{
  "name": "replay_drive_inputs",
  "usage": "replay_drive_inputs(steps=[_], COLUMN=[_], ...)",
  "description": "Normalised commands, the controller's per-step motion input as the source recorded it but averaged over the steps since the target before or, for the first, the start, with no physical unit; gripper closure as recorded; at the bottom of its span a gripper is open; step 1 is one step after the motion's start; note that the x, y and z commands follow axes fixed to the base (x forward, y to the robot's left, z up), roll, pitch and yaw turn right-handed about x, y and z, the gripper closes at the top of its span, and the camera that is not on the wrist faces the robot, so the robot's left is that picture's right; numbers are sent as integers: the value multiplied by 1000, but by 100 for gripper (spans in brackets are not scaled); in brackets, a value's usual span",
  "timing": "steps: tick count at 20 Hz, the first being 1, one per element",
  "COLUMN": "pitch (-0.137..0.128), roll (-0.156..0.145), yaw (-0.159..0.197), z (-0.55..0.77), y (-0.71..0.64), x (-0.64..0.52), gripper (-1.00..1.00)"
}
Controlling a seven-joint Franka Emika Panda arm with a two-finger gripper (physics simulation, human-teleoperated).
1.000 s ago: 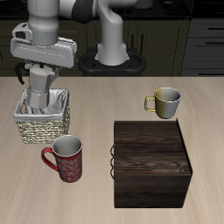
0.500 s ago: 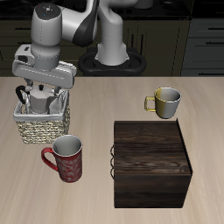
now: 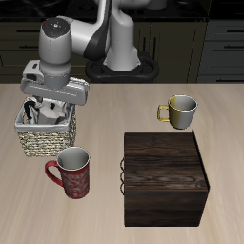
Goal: Place the moka pot in the basket
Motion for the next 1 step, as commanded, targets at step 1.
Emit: replay_drive_inputs(steps=[1], pitch=[-16], roll=[25], yaw=[4], z=[66], y=[68], x=[-15], gripper=[-100])
